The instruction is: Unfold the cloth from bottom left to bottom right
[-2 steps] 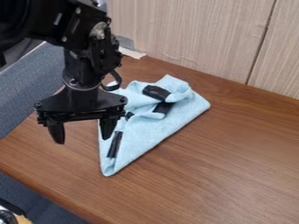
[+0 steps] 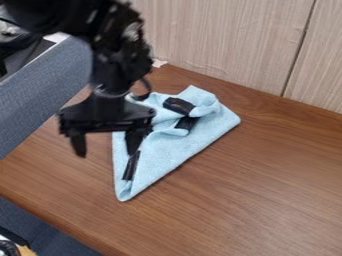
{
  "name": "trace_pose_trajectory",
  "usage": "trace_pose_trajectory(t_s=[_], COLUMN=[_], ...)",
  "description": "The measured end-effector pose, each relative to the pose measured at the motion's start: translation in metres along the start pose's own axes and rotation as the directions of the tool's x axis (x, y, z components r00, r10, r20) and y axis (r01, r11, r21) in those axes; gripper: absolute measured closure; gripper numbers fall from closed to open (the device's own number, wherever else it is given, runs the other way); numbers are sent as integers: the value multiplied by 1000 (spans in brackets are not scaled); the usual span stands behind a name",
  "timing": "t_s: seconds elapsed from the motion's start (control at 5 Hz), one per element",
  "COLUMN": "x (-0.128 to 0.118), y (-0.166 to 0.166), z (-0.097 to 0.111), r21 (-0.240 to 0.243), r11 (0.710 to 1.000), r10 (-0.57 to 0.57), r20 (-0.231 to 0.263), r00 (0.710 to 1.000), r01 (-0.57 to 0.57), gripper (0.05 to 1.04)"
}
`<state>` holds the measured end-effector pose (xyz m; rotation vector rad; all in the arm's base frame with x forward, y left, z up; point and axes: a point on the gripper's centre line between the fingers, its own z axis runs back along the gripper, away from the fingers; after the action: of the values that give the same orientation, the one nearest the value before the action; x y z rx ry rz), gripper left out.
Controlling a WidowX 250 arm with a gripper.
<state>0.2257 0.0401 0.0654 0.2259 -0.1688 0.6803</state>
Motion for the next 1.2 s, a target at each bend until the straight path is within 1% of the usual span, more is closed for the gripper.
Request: trace_pose_trajectory(t_s=[0.2, 0.4, 0.6, 0.8, 1.0, 1.2], x=[18, 30, 38, 41, 40, 34], y=[-20, -49, -70, -80, -90, -89], z=[-8, -24, -38, -49, -51, -53], r21=[19, 12, -9, -10, -50, -54], r11=[999, 993, 983, 970, 943, 936], r10=[-44, -114, -183, -244, -329, -348], r20=[15, 1, -31, -36, -7, -3], r00=[999, 993, 983, 969, 944, 938], r01=[43, 114, 183, 244, 329, 347], gripper=[83, 83, 83, 127, 406, 692])
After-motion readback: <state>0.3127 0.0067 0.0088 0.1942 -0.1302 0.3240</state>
